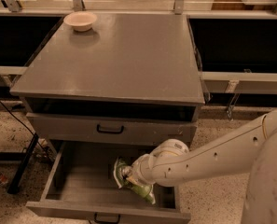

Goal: Place green jalapeno chip bag into middle drawer

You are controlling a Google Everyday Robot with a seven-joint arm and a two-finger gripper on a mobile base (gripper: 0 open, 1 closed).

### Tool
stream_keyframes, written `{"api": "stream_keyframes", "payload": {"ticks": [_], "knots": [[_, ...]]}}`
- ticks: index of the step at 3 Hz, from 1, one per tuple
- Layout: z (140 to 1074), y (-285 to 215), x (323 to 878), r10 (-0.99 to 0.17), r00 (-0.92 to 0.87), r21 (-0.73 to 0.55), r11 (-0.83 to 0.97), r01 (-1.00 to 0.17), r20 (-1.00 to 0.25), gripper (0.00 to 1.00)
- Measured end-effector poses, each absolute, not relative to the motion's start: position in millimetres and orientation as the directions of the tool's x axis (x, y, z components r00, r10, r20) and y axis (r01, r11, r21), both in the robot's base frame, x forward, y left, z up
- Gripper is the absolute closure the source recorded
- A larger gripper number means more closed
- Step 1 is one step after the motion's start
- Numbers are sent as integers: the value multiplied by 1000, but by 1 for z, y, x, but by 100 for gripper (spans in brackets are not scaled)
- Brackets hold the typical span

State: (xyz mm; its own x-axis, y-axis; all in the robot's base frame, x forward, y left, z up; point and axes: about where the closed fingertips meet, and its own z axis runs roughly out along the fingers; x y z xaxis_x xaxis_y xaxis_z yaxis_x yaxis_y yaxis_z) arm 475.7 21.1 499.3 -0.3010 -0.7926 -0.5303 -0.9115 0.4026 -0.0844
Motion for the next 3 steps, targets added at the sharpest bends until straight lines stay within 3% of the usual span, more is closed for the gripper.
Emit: {"api": "stream_keyframes", "payload": {"ticks": [3], "knots": [[430, 38, 487, -788, -371, 15, 418, -908, -491, 100]]}}
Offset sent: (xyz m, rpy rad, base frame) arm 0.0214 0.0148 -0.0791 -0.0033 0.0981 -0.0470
